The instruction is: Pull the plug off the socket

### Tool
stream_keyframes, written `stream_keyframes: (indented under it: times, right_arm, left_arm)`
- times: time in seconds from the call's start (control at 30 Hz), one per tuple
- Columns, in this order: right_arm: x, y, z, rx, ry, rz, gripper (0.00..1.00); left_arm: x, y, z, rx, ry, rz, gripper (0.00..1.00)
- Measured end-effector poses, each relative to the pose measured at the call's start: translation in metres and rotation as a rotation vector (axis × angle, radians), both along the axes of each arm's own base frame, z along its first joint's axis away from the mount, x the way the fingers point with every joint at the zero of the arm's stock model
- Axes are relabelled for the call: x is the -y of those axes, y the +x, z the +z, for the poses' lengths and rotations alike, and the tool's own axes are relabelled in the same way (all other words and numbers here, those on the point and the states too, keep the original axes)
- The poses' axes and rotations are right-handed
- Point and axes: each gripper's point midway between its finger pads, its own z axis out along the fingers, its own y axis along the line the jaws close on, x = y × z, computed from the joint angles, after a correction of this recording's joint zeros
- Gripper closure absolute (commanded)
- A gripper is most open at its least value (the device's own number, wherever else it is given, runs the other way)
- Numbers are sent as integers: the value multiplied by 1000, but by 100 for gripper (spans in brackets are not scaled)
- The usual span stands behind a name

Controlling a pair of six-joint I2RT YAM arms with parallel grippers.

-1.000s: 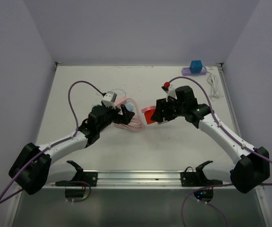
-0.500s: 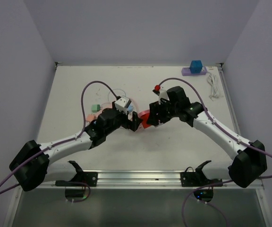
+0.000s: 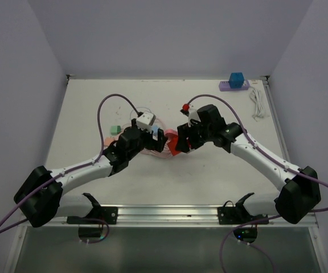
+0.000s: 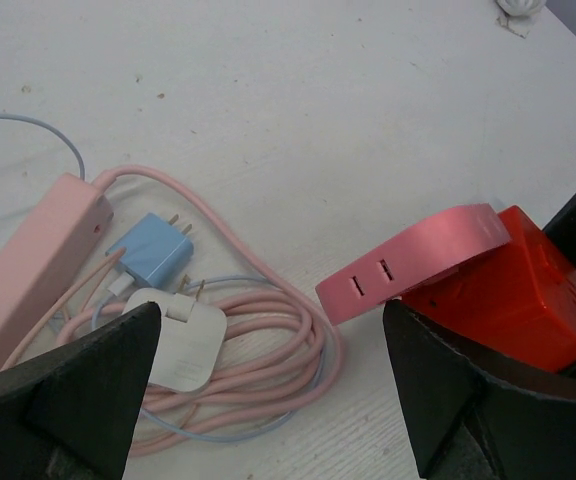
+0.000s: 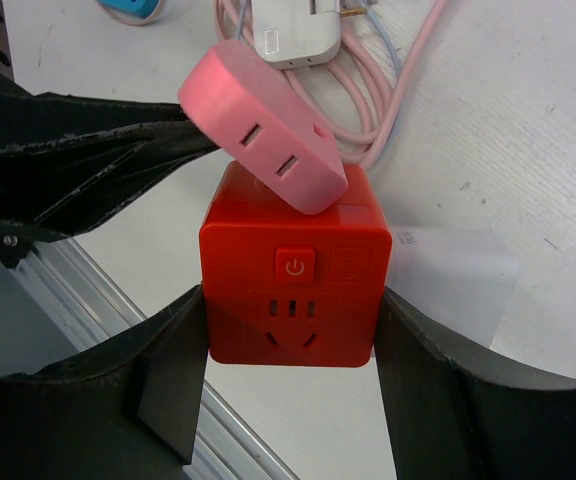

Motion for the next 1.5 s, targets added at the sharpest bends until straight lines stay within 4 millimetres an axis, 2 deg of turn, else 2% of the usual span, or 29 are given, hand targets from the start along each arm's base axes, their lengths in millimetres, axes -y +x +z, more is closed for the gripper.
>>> stream_keyframes:
  times: [0.47, 0.67, 0.8, 0.93, 1.03, 1.13, 1.5]
  right_arm:
    - [-11, -9, -1, -1, -16, 56, 100]
    - [-12, -11, -1, 3, -20, 69, 100]
    - [-15, -10, 0, 13, -14, 76, 100]
    - [-19, -7, 4, 34, 3, 79, 100]
    - [-23, -5, 6, 45, 26, 84, 100]
    - [-28, -5, 8, 49, 51, 95, 100]
    - [-39, -7, 12, 50, 120, 114, 100]
  left_arm:
    - [-8, 19, -1, -7, 7, 45, 5]
    - [-17, 23, 0, -45, -37, 90, 0]
    - [-26, 19, 11, -117, -143, 156, 0]
    - [-31, 12, 31, -178, -292, 215, 0]
    - [-28, 6, 43, -209, -379, 219, 0]
    - [-22, 2, 46, -248, -435, 209, 0]
    - [-1, -1, 33, -354, -488, 160, 1]
